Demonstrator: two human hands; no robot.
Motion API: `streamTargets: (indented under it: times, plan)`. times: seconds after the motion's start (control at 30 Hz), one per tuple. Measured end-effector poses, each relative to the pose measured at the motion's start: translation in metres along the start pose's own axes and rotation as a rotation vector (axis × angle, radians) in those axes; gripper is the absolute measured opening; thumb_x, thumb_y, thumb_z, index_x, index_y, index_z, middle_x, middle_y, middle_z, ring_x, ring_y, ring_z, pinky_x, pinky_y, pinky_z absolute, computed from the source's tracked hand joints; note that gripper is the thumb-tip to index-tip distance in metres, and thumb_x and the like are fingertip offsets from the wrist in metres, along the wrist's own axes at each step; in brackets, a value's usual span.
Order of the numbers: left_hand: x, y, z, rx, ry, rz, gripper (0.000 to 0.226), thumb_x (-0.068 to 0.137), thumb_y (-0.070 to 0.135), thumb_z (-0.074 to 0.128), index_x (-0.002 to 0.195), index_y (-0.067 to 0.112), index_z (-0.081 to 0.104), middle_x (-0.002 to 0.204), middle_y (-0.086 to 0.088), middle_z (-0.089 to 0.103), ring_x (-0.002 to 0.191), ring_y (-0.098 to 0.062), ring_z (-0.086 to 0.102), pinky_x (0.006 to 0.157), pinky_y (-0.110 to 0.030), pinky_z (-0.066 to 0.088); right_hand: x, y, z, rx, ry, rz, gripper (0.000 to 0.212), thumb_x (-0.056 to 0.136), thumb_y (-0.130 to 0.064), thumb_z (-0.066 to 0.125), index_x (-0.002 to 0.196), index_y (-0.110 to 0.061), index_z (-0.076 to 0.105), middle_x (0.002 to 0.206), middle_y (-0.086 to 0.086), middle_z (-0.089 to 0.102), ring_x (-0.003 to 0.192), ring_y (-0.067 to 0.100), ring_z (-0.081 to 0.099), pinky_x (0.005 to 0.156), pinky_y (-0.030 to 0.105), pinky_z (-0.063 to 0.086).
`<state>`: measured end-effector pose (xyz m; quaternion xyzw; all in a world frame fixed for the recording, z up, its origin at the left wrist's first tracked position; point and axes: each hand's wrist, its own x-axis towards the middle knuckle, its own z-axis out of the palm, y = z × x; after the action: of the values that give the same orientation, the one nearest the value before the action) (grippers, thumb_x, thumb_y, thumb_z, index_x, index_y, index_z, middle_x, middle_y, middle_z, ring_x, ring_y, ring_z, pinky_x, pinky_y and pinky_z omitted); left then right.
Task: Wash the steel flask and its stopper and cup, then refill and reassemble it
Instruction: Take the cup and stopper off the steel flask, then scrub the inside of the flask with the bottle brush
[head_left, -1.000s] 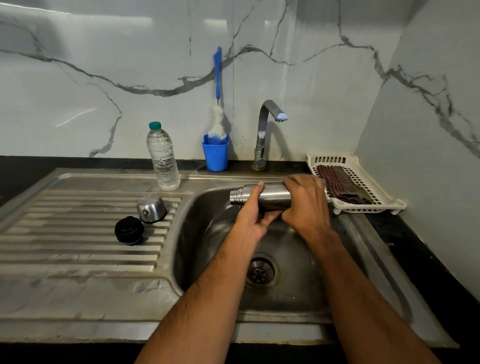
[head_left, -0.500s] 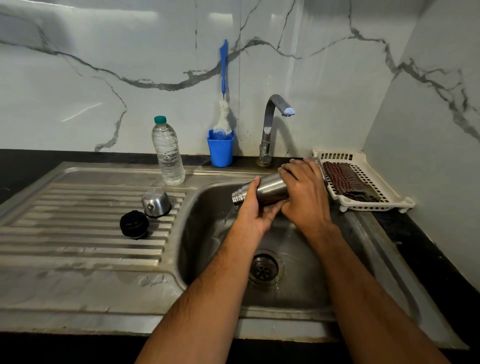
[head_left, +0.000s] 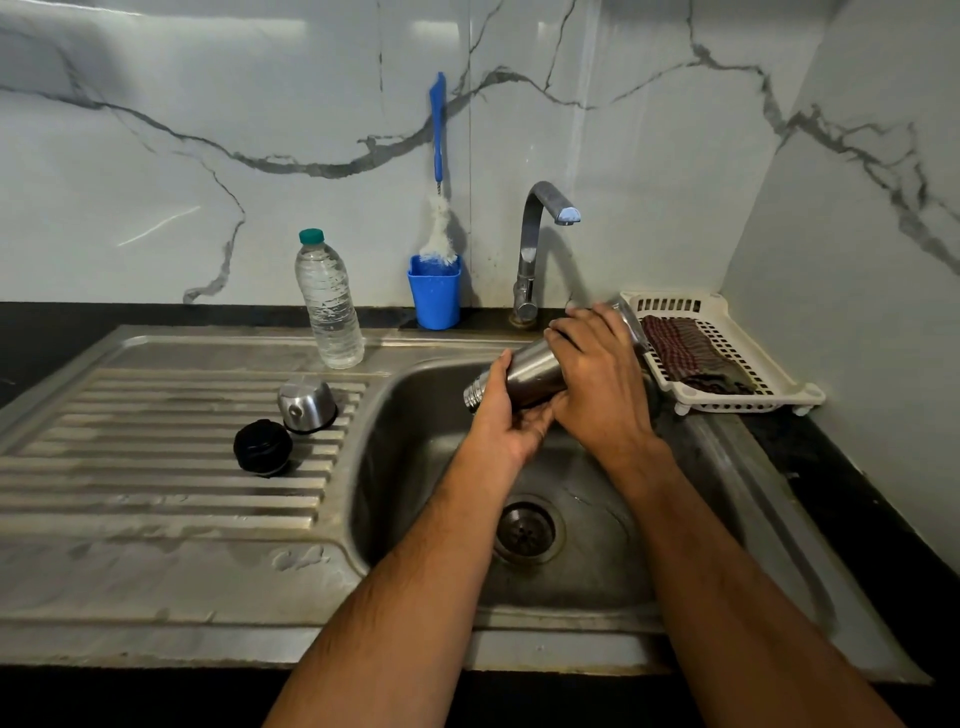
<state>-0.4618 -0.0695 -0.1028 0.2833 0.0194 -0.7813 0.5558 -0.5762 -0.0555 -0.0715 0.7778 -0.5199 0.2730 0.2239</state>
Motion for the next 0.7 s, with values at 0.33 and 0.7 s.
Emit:
streamTargets:
  times: [0.33,0.7]
  plan:
    - [-0.002,0.011,-0.002,0.251,0.062,0.238,0.068,0.075,0.031,0.088,0.129,0.012,0.051,0.121,-0.019,0.066,0.106,-0.035,0.069,0.087,-0.05,0.061,-0.002,-0.001,0.004,-0.007,-0.135,0.159,0.082,0.064,-0.026,0.086,0.138,-0.007,0.057,0.133,0.015,0.059,0.125,0.032,0.05,0.11,0.048,0.037]
    - [-0.016,0.03,0.005,1.02,0.18,0.892,0.047,0.064,0.04,0.094,0.097,0.031,0.063,0.095,0.012,0.071,0.089,-0.003,0.069,0.081,-0.025,0.059,-0.002,-0.027,0.026,0.479,-0.171,0.495,0.05,0.059,-0.033,0.086,0.105,-0.021,0.069,0.104,-0.002,0.063,0.093,0.015,0.061,0.08,0.03,0.055]
